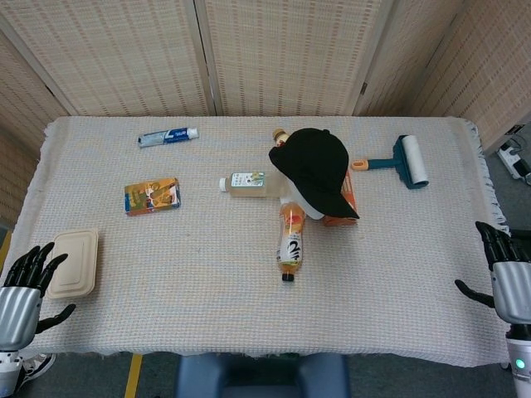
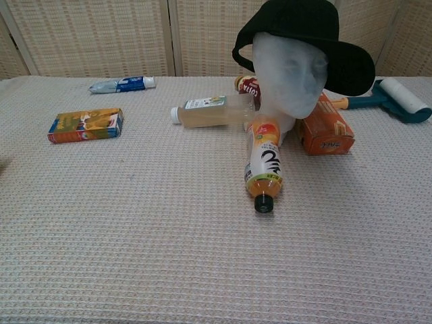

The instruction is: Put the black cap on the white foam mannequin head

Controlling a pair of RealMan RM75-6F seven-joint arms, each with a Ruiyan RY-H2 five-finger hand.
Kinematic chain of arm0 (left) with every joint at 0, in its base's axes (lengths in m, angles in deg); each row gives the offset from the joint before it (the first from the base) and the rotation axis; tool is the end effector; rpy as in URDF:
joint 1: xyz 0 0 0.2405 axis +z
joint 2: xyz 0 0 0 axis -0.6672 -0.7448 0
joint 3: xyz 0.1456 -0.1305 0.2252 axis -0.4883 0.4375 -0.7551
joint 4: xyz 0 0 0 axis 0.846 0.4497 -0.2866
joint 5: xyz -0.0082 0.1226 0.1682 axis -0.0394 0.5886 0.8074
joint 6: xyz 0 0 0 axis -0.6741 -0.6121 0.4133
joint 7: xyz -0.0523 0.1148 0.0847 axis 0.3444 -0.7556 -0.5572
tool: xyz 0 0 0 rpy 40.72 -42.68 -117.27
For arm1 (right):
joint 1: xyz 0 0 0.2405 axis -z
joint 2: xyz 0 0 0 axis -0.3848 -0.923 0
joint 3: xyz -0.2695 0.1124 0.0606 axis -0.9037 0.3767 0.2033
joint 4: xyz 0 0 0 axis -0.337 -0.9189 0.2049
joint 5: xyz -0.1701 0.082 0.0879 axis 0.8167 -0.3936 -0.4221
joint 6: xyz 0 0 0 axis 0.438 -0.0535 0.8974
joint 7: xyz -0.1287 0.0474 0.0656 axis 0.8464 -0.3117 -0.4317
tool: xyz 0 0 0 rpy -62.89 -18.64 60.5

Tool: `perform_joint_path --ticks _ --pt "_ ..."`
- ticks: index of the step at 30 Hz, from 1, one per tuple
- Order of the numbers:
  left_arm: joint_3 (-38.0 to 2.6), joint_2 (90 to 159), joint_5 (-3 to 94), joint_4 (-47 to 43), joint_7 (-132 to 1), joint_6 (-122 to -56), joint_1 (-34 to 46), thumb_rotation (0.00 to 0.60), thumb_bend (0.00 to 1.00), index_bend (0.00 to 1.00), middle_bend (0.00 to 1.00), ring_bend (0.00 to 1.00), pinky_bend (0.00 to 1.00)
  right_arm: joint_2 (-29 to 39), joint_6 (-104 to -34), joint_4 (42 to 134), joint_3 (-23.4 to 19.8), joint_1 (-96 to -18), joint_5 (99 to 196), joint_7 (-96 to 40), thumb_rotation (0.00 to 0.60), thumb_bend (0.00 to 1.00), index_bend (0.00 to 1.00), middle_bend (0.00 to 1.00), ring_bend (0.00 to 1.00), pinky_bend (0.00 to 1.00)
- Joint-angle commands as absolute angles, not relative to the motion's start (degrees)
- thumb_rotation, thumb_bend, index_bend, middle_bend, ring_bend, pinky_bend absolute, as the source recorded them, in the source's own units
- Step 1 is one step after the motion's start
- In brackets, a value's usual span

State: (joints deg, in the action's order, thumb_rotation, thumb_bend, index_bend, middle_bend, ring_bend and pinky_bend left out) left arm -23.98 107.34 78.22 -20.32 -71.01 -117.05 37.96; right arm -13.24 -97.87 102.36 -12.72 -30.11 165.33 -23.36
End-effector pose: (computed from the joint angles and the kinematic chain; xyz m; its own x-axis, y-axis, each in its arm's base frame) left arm -0.3289 0.1810 0.1747 0.4690 -0.1123 0.8760 0.8695 -0.1153 -0.4803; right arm -0.3603 -0.1959 0.1961 0.4889 0.0926 0.8674 -0.8723 0.0581 0.4855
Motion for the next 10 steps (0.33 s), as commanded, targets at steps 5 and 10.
perform_joint_path --ticks 5,10 --pt "-23.9 108.6 78.0 -19.5 -72.7 -116.1 37.4 0.600 0.04 0.18 0.09 0.04 0.16 -14.7 -96.8 102.5 -13.1 -27.5 165.6 -26.2 0.561 0.00 0.00 0.09 0.08 0.23" --pt "-24.3 108.7 78.5 -19.2 -72.6 -116.2 37.4 0.600 0.04 0.18 0.09 0.04 0.16 -15.0 -96.8 103.2 -12.8 -26.8 166.9 -25.8 0.564 0.00 0.00 0.08 0.07 0.23"
